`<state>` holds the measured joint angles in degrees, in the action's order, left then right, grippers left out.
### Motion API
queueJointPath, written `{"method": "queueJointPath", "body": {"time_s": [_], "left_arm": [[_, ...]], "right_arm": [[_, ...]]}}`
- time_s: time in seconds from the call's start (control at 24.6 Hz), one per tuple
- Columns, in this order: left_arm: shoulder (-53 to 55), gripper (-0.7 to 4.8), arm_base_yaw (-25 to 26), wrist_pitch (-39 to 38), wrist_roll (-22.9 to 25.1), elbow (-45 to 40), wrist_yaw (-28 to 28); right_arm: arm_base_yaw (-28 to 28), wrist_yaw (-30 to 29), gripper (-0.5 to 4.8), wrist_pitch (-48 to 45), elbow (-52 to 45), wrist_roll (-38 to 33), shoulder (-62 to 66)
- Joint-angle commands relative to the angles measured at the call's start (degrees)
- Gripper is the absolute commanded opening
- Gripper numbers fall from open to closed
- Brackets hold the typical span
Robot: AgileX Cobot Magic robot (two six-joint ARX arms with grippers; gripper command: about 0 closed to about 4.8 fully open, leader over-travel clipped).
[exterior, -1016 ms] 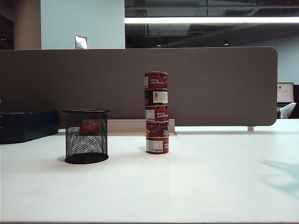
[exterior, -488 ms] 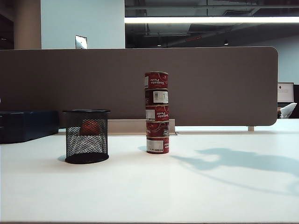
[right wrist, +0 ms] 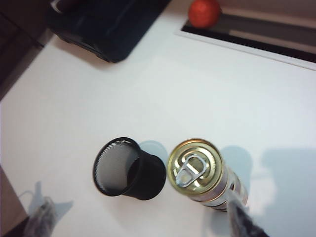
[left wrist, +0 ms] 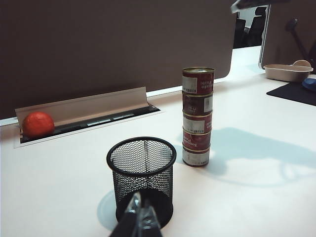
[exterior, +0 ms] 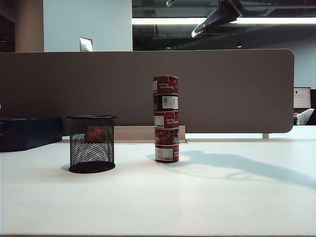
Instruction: Take a can of tomato sauce from the stacked ones and place it on the table.
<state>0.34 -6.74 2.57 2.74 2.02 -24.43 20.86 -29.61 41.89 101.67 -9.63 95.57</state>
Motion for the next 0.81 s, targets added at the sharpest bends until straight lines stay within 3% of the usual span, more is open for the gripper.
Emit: {"method": "queueJointPath", "body": {"time_s": [0.04, 0.81], "left_arm": [[0.0, -0.06, 0.0, -0.2, -0.2, 0.2, -0.3], [0.0, -0.06, 0.0, -0.8, -0.2, 0.2, -0.3]], "right_arm": [[1.8, 2.4, 4.79, -0.5, 0.3, 1.3, 2.2], [5.2, 8.6, 4.79, -4.6, 0.3, 2.8, 12.0]]}}
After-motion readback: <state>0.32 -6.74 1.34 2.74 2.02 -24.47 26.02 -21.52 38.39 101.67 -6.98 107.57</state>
